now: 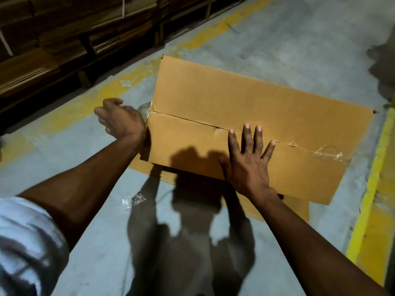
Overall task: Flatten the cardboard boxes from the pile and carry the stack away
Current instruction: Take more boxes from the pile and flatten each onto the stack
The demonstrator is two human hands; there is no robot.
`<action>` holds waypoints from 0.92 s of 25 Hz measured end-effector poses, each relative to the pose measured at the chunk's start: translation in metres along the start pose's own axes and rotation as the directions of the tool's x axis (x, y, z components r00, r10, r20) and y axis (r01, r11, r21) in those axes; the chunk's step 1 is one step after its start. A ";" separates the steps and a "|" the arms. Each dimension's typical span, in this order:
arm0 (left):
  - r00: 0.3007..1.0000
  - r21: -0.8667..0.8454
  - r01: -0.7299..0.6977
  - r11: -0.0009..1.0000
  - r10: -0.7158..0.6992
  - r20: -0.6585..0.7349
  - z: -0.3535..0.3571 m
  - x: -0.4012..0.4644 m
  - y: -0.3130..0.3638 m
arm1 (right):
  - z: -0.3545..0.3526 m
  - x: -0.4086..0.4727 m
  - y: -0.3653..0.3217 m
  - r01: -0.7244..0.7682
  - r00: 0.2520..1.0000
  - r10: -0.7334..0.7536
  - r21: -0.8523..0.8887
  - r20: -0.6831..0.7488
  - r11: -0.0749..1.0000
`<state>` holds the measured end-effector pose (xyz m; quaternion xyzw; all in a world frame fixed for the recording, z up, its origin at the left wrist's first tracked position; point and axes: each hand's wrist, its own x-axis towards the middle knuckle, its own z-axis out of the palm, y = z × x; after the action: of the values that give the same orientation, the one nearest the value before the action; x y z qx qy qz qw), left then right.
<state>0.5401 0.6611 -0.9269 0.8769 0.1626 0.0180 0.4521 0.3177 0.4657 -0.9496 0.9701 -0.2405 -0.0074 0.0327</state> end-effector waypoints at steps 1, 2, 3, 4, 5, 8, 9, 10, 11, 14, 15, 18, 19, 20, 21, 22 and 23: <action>0.983 0.053 -0.163 0.985 0.167 -0.071 0.003 -0.010 0.005 | -0.001 0.002 0.000 0.011 1.000 -0.011 0.003 0.004 1.000; 0.913 0.092 -0.400 0.912 0.405 -0.053 0.008 -0.025 0.008 | -0.003 0.004 0.000 0.024 1.000 -0.024 0.010 0.015 1.000; 0.766 0.062 -0.643 0.764 0.641 0.041 0.015 -0.045 0.012 | -0.004 0.006 -0.001 0.035 0.999 -0.035 0.015 0.004 0.999; 0.585 -0.026 -0.804 0.594 0.798 0.144 0.022 -0.070 0.017 | -0.004 0.008 -0.001 0.049 0.999 -0.049 0.016 -0.003 0.999; 0.399 -0.120 -0.892 0.435 0.885 0.241 0.029 -0.089 0.019 | -0.006 0.008 -0.001 0.053 0.999 -0.053 0.023 0.002 0.998; 0.096 -0.110 -0.981 0.161 0.890 0.445 0.053 -0.118 0.006 | -0.013 0.011 0.004 0.080 0.996 -0.075 0.087 -0.050 0.993; 0.069 -0.026 -0.995 0.094 0.872 0.485 0.060 -0.119 0.003 | -0.015 0.010 0.009 0.094 0.994 -0.088 0.100 -0.057 0.991; 0.053 0.046 -0.998 0.034 0.855 0.515 0.064 -0.119 0.003 | -0.017 0.010 0.015 0.112 0.991 -0.104 0.105 -0.080 0.988; 0.033 0.097 -0.995 -0.025 0.833 0.552 0.066 -0.117 0.002 | -0.019 0.008 0.025 0.120 0.986 -0.108 0.097 -0.125 0.988; 0.030 0.174 -0.979 -0.103 0.778 0.628 0.066 -0.108 0.001 | -0.019 -0.003 0.066 -0.037 0.973 0.058 0.098 -0.224 0.994; 0.071 0.210 -0.974 -0.080 0.776 0.626 0.065 -0.109 0.001 | -0.018 -0.008 0.080 -0.117 0.966 0.141 0.122 -0.215 0.986; 0.130 0.299 -0.952 -0.064 0.800 0.586 0.072 -0.133 0.013 | -0.012 -0.024 0.104 -0.184 0.968 0.199 0.105 -0.155 0.977; 0.072 0.258 -0.961 -0.099 0.810 0.582 0.079 -0.144 0.020 | -0.011 -0.027 0.106 -0.172 0.971 0.187 0.102 -0.152 0.980; -0.012 0.193 -0.969 -0.155 0.808 0.589 0.088 -0.156 0.027 | -0.009 -0.029 0.106 -0.161 0.972 0.176 0.104 -0.159 0.981; -0.080 0.140 -0.968 -0.209 0.784 0.616 0.096 -0.166 0.033 | -0.009 -0.030 0.105 -0.156 0.969 0.175 0.116 -0.176 0.981; -0.111 0.110 -0.966 -0.235 0.759 0.642 0.102 -0.173 0.036 | -0.009 -0.029 0.104 -0.166 0.959 0.194 0.146 -0.205 0.975; -0.114 0.100 -0.966 -0.239 0.741 0.662 0.109 -0.177 0.036 | -0.010 -0.028 0.105 -0.203 0.937 0.251 0.206 -0.243 0.957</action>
<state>0.4018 0.5026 -0.9417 0.7774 -0.6157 0.1278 0.0120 0.2442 0.3868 -0.9328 0.9267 -0.3445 0.1485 -0.0215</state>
